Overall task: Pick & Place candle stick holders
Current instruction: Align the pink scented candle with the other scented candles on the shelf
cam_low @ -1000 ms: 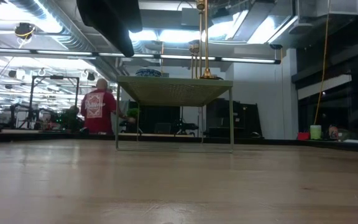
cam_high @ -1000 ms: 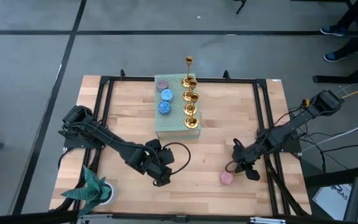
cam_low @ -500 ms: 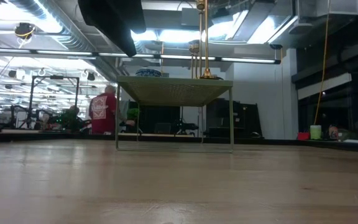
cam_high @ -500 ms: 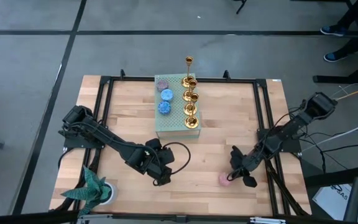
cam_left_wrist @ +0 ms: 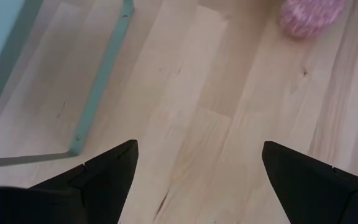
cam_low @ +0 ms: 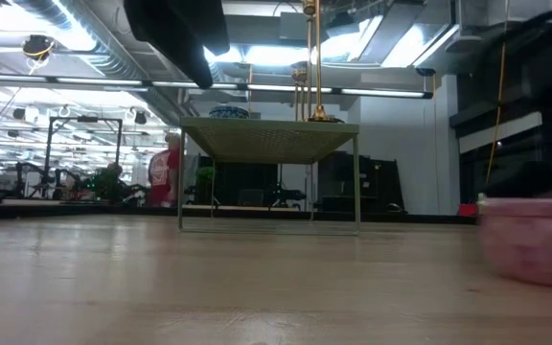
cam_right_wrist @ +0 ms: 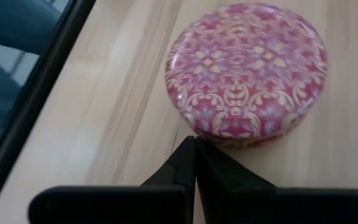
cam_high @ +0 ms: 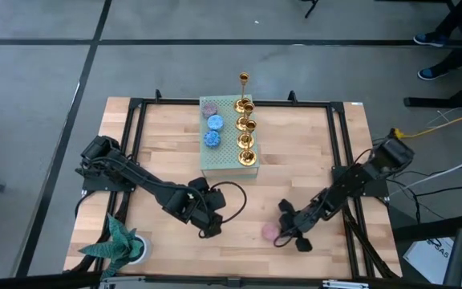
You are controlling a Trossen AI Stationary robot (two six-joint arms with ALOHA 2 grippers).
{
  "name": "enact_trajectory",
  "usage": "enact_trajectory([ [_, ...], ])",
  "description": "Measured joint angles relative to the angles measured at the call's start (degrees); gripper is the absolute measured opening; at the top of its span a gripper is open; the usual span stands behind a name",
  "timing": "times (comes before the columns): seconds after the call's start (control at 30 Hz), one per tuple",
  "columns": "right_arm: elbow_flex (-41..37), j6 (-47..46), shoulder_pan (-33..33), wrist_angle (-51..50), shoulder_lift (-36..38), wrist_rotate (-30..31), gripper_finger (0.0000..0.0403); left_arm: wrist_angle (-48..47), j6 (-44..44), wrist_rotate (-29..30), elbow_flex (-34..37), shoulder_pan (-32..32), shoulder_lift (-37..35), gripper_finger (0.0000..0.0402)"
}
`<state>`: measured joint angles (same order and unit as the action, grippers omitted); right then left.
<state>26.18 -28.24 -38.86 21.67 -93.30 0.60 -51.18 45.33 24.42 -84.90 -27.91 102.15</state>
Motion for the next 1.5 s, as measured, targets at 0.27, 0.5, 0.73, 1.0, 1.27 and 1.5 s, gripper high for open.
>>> enact_trajectory([
  [0.27, 10.9, 12.2, 5.0, -0.1, -9.7, 2.4, 0.0014, 0.2, 0.0, -0.4, 0.0, -0.1, 0.0, 0.0342],
  [0.5, 19.4, 21.3, 10.6, -0.9, -15.9, 2.7, 0.0014, 2.5, -1.9, -0.1, 0.0, -0.1, 0.0, 0.0342],
  [0.73, 27.3, 23.3, 15.8, -0.6, -19.9, 2.6, 0.0014, 5.3, -4.0, 1.0, 0.0, -0.1, 0.0, 0.0342],
  [1.0, 30.9, 23.8, 18.2, -1.3, -19.2, 0.3, 0.0014, 6.6, -4.9, 1.3, 0.0, 0.2, 0.9, 0.0342],
  [1.27, 30.5, 21.0, 18.0, -13.9, -13.5, -8.9, 0.0014, 7.5, -7.3, -4.6, 0.0, 1.2, 5.0, 0.0342],
  [1.5, 30.5, 20.9, 16.0, -23.5, -7.2, -9.4, 0.0014, 8.0, -9.7, -8.8, 0.1, 3.8, 7.0, 0.0342],
])
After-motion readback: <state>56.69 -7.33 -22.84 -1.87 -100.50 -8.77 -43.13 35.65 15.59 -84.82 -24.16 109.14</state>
